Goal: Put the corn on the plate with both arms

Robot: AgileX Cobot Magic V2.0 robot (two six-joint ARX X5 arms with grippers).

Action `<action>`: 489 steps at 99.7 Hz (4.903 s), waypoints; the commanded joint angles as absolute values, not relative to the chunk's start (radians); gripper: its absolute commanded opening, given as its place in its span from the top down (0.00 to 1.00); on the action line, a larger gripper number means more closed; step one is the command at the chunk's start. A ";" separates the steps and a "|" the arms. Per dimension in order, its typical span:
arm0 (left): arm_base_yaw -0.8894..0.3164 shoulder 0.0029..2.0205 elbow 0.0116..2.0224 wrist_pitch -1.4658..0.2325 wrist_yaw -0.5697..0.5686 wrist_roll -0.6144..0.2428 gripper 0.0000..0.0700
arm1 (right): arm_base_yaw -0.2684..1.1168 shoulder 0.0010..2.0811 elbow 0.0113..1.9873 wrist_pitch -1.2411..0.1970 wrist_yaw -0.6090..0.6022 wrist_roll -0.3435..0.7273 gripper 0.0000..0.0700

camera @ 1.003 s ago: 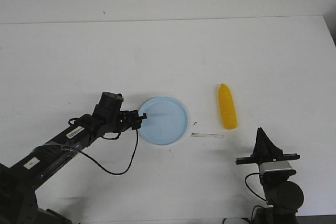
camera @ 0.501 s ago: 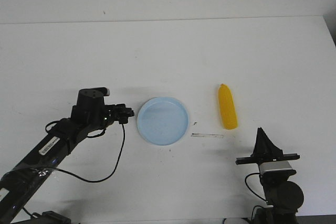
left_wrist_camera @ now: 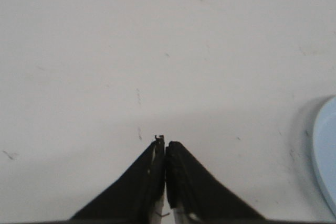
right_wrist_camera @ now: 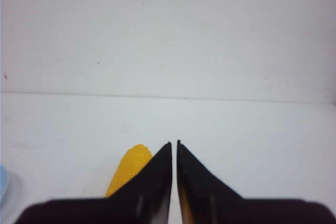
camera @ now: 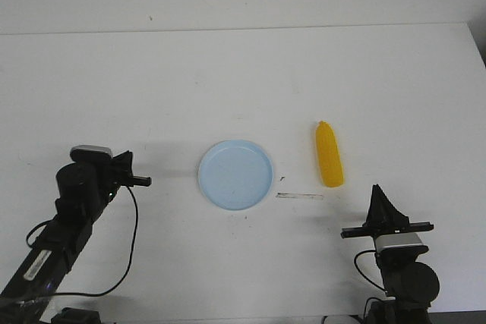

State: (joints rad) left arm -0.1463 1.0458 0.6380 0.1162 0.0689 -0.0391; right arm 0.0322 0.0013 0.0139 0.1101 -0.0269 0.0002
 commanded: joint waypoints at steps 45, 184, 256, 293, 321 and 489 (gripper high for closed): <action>0.031 0.574 0.406 0.178 0.069 -0.007 1.00 | 0.033 0.001 0.013 0.123 -0.027 0.010 0.98; 0.032 0.260 0.406 0.157 0.071 -0.008 0.92 | 0.033 0.036 0.215 0.051 0.016 0.066 0.98; 0.032 0.260 0.406 0.157 0.071 -0.008 0.92 | 0.036 0.804 0.923 -0.280 0.034 0.025 0.98; 0.032 0.260 0.406 0.157 0.071 -0.008 0.92 | 0.073 1.178 1.030 -0.425 -0.081 0.148 0.98; 0.032 0.260 0.406 0.158 0.071 -0.008 0.92 | 0.155 1.402 1.128 -0.533 -0.078 0.174 0.98; 0.032 0.260 0.406 0.157 0.071 -0.008 0.92 | 0.197 1.653 1.184 -0.651 0.052 0.185 0.57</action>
State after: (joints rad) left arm 0.0315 0.2604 0.3965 0.1459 0.0704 -0.0170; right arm 0.1944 1.6360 1.1652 -0.6525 0.0532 0.1894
